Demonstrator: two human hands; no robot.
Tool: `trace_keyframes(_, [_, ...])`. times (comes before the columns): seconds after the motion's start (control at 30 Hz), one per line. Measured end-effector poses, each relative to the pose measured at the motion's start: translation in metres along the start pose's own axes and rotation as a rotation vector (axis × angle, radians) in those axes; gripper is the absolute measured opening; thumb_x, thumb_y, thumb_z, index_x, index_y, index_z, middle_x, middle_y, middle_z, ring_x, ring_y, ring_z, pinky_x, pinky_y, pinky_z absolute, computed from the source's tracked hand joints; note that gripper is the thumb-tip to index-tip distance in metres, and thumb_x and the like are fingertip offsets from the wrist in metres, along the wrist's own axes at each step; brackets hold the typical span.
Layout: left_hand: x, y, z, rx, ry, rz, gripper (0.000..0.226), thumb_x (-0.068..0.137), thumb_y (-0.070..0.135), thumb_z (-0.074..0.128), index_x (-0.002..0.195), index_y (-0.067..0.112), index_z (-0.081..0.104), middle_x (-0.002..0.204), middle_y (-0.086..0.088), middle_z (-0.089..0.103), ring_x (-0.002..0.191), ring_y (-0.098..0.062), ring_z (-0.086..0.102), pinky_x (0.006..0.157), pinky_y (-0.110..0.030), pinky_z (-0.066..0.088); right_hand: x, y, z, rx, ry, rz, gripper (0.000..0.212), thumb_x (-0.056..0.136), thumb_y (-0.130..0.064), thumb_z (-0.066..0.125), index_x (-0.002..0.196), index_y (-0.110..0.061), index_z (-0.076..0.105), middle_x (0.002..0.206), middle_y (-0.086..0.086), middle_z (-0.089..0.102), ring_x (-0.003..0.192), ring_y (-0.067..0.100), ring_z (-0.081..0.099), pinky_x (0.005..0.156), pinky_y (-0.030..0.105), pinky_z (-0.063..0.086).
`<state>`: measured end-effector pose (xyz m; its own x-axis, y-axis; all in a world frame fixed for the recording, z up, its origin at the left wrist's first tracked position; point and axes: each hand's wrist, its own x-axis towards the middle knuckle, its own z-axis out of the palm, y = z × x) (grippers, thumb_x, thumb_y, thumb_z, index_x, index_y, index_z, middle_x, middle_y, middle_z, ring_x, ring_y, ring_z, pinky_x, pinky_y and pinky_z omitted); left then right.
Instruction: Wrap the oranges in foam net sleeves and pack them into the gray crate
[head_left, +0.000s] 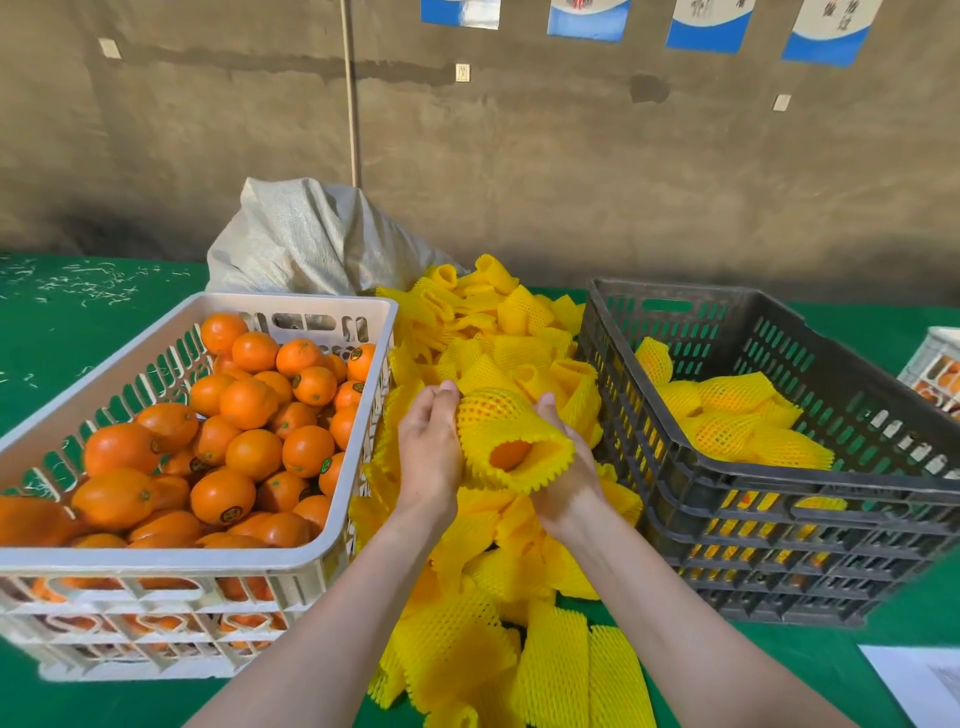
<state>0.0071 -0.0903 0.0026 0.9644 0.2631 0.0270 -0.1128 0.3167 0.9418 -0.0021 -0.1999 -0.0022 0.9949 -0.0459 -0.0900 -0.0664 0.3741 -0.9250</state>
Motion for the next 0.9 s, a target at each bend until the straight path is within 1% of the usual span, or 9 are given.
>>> trace_keyframes(0.1, [0.001,-0.005,-0.001,0.111,0.001,0.116,0.036,0.099,0.028,0.047,0.066,0.015,0.043,0.064,-0.003,0.041,0.068,-0.016,0.041,0.066,-0.031,0.035,0.003,0.001,0.003,0.038,-0.029,0.113,0.052,0.092,-0.056,0.037,0.105,-0.017,0.067,0.105,0.008,0.071,0.1,0.025,0.065,0.091,0.042,0.051])
trace_keyframes(0.2, [0.001,-0.011,-0.004,0.287,0.035,0.279,0.041,0.099,0.03,0.046,0.062,0.014,0.039,0.052,0.009,0.036,0.052,-0.007,0.033,0.053,-0.027,0.029,0.004,0.004,0.009,0.023,-0.035,0.106,0.043,0.091,-0.047,0.049,0.112,-0.014,0.065,0.117,0.012,0.065,0.109,0.028,0.062,0.097,0.046,0.047])
trace_keyframes(0.3, [0.001,-0.013,-0.006,0.353,0.092,0.356,0.041,0.097,0.031,0.049,0.063,0.01,0.041,0.056,0.001,0.035,0.055,-0.014,0.032,0.054,-0.036,0.027,0.007,0.002,0.008,-0.076,0.094,0.041,0.017,0.09,-0.033,0.057,0.089,-0.019,0.067,0.104,0.008,0.067,0.098,0.027,0.063,0.088,0.044,0.051])
trace_keyframes(0.4, [-0.002,-0.012,-0.004,0.377,0.051,0.358,0.045,0.093,0.044,0.046,0.059,0.016,0.036,0.054,0.004,0.033,0.052,-0.01,0.031,0.053,-0.03,0.026,0.007,0.0,0.004,-0.006,0.131,0.085,0.02,0.087,-0.03,0.06,0.073,-0.02,0.069,0.078,0.0,0.07,0.076,0.018,0.063,0.07,0.034,0.051])
trace_keyframes(0.5, [0.0,-0.013,-0.006,0.427,-0.108,0.198,0.053,0.077,0.068,0.04,0.054,0.021,0.029,0.048,0.01,0.028,0.045,-0.005,0.028,0.048,-0.021,0.022,0.006,-0.006,0.003,0.022,0.109,0.124,0.022,0.088,-0.028,0.059,0.069,-0.019,0.066,0.059,-0.003,0.066,0.057,0.012,0.061,0.056,0.025,0.05])
trace_keyframes(0.57, [0.003,-0.011,-0.009,0.412,-0.204,0.113,0.057,0.073,0.068,0.049,0.053,0.017,0.034,0.05,0.0,0.034,0.049,-0.013,0.035,0.051,-0.026,0.026,0.006,-0.008,0.001,0.04,0.096,0.153,0.025,0.09,-0.026,0.056,0.067,-0.018,0.061,0.054,-0.001,0.061,0.047,0.009,0.057,0.046,0.02,0.046])
trace_keyframes(0.7, [0.006,-0.005,-0.01,0.165,-0.285,0.042,0.063,0.065,0.056,0.067,0.073,-0.006,0.056,0.073,-0.019,0.047,0.066,-0.029,0.04,0.056,-0.037,0.032,0.003,-0.008,-0.004,0.144,-0.059,0.187,0.048,0.095,-0.023,0.043,0.052,-0.019,0.065,0.057,0.003,0.06,0.048,0.011,0.059,0.048,0.019,0.048])
trace_keyframes(0.77, [0.007,-0.004,-0.011,0.064,-0.269,-0.009,0.059,0.065,0.051,0.069,0.085,-0.003,0.058,0.084,-0.022,0.048,0.073,-0.031,0.042,0.058,-0.035,0.034,-0.001,-0.009,-0.004,0.172,-0.133,0.19,0.055,0.095,-0.023,0.04,0.048,-0.018,0.069,0.055,0.0,0.064,0.051,0.01,0.062,0.048,0.017,0.049])
trace_keyframes(0.9, [0.004,-0.007,-0.011,0.106,-0.281,0.107,0.06,0.075,0.045,0.062,0.065,-0.012,0.047,0.07,-0.021,0.045,0.06,-0.028,0.036,0.055,-0.035,0.029,-0.008,-0.013,-0.001,0.225,-0.154,0.179,0.055,0.093,-0.024,0.041,0.046,-0.018,0.068,0.053,-0.001,0.063,0.05,0.01,0.063,0.048,0.018,0.049])
